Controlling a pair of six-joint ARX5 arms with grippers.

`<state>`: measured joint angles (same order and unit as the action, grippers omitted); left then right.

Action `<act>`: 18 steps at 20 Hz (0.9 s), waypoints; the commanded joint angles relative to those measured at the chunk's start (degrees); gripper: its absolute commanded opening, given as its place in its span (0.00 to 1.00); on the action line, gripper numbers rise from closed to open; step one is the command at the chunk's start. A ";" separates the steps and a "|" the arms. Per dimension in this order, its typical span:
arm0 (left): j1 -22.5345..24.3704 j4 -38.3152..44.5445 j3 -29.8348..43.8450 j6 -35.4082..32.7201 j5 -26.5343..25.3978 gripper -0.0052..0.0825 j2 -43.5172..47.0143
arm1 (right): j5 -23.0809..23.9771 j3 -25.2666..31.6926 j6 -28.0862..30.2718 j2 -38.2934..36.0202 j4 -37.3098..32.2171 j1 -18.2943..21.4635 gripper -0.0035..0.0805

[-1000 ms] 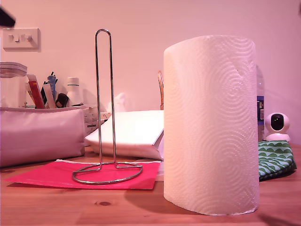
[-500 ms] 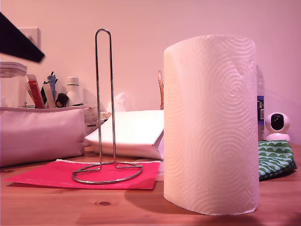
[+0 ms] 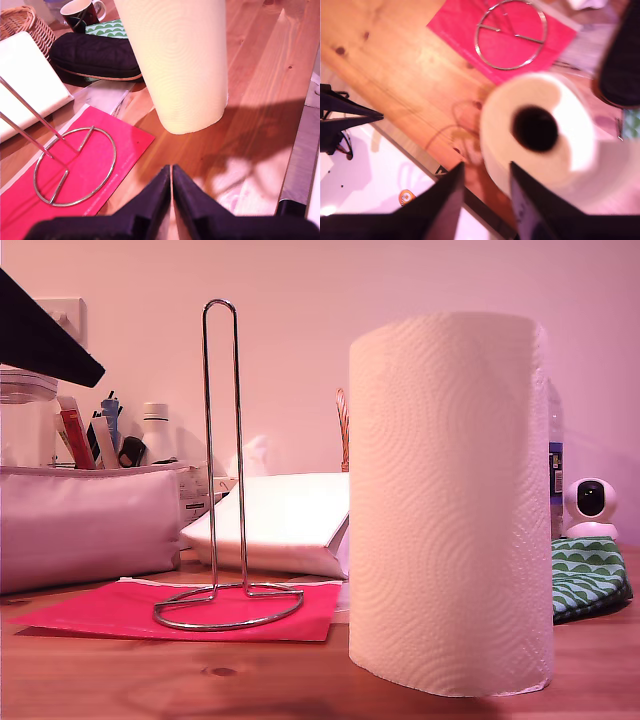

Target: Insert the paper towel roll into the metallic stand.

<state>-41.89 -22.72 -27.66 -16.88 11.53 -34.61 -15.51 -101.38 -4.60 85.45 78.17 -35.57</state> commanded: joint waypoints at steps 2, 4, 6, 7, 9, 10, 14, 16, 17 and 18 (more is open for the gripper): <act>-0.17 0.35 0.00 -0.04 0.20 0.03 0.11 | 0.20 -1.79 0.63 3.72 -0.04 -1.95 0.50; -0.17 0.22 0.00 -0.04 0.20 0.03 0.11 | 2.05 -1.92 1.11 5.90 0.00 -3.72 0.50; -0.17 0.02 0.00 -0.04 0.22 0.03 0.09 | 4.42 -1.92 1.84 7.85 0.02 -5.18 0.51; -0.17 0.02 0.00 -0.04 0.20 0.03 0.09 | 5.95 -1.92 1.84 8.72 0.04 -5.77 0.51; -0.17 0.02 0.00 -0.04 0.20 0.03 0.11 | 9.05 -1.92 2.10 10.32 0.13 -6.78 0.51; -0.17 0.00 0.00 -0.04 0.17 0.03 0.11 | 9.57 -1.92 2.10 11.02 0.17 -6.97 0.51; -0.17 0.00 0.00 -0.04 0.17 0.03 0.11 | 11.15 -1.92 2.16 12.50 0.24 -7.19 0.51; -0.17 0.00 0.00 -0.04 0.13 0.03 0.11 | 12.68 -1.92 2.75 12.83 0.31 -7.28 0.51; -0.17 0.00 0.00 -0.04 0.13 0.03 0.11 | 12.83 -1.90 2.73 12.98 0.35 -7.26 0.51; -0.17 0.00 0.00 -0.04 0.13 0.03 0.11 | 12.92 -1.90 2.73 13.20 0.39 -7.28 0.51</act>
<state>-41.89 -22.94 -27.66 -16.88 11.53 -34.61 -2.68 -103.15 -2.00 97.41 78.52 -42.48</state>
